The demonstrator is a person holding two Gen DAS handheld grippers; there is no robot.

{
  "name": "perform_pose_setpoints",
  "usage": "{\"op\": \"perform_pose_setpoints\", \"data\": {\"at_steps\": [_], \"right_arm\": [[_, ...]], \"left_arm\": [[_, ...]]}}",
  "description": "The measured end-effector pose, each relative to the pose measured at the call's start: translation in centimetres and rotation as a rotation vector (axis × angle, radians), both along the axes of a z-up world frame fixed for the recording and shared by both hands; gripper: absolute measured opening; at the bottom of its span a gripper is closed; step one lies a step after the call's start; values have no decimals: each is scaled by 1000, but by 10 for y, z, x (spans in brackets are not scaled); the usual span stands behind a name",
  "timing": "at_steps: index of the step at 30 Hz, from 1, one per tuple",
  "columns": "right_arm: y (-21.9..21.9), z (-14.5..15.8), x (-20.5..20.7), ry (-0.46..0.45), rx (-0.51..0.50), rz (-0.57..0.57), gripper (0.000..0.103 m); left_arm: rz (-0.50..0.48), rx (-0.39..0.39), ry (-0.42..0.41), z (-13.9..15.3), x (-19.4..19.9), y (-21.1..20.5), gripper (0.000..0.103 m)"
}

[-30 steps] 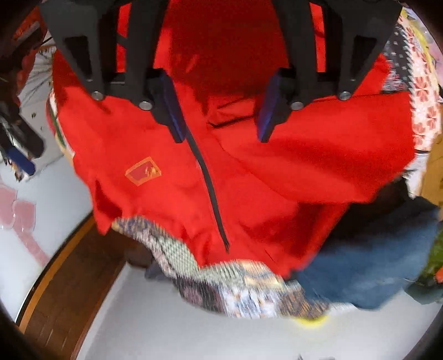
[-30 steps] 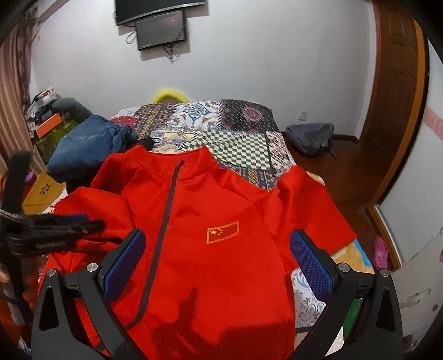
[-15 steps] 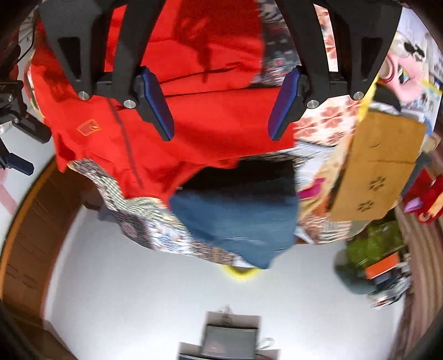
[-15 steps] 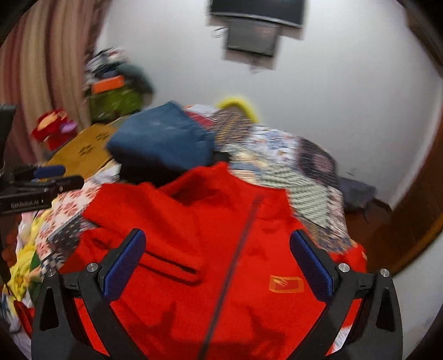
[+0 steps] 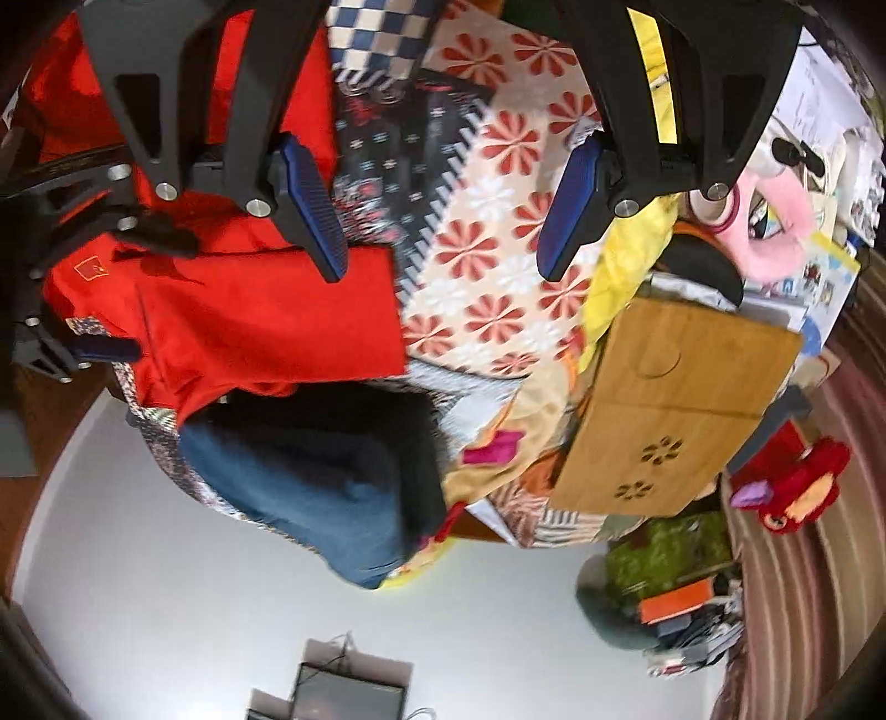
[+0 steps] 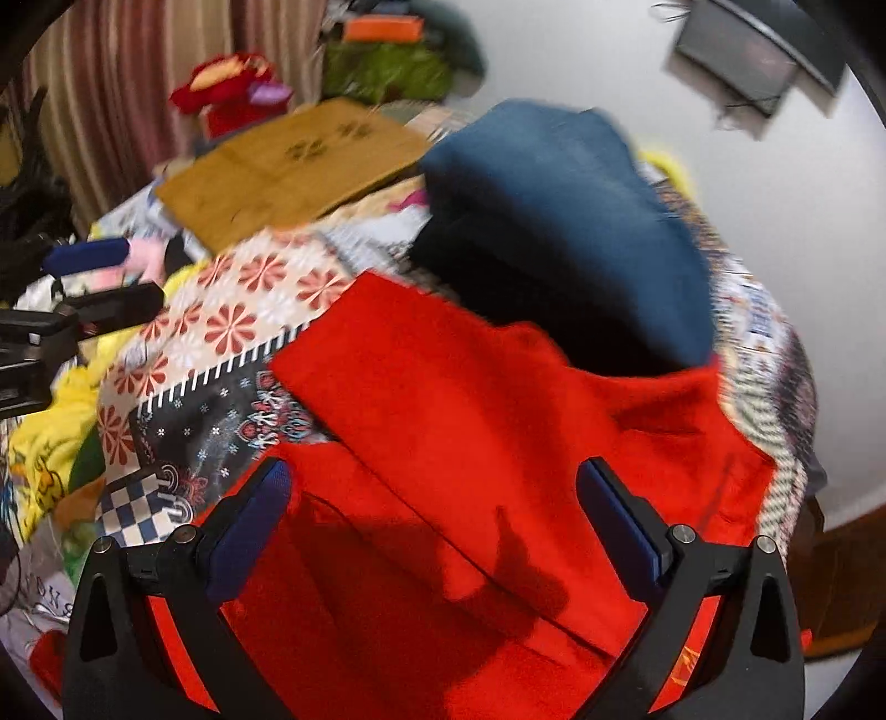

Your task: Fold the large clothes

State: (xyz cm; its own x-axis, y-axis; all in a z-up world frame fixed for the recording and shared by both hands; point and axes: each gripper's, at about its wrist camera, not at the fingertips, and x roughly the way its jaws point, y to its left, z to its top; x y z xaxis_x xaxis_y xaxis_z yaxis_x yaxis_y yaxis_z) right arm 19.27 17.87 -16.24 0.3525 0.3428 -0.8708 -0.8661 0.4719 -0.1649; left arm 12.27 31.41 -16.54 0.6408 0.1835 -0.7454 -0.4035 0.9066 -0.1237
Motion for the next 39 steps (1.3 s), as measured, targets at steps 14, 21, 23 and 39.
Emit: {"op": "perform_pose_setpoints", "data": {"at_steps": [14,21,23,39], "right_arm": [[67,-72,2,146,-141,114,46],[55,-49,1,121,-37,101,7],[50,-34,4,139,17,80,6],[-128,131,46,-125,483,-297,6]], "left_arm": [[58,-94,69,-43,-5,30,70],[36,-110,99,-50,-1,17,70],[17,-106,95,-47,-1,10,70],[-214,-88,215,-64,45,-70,74]]}}
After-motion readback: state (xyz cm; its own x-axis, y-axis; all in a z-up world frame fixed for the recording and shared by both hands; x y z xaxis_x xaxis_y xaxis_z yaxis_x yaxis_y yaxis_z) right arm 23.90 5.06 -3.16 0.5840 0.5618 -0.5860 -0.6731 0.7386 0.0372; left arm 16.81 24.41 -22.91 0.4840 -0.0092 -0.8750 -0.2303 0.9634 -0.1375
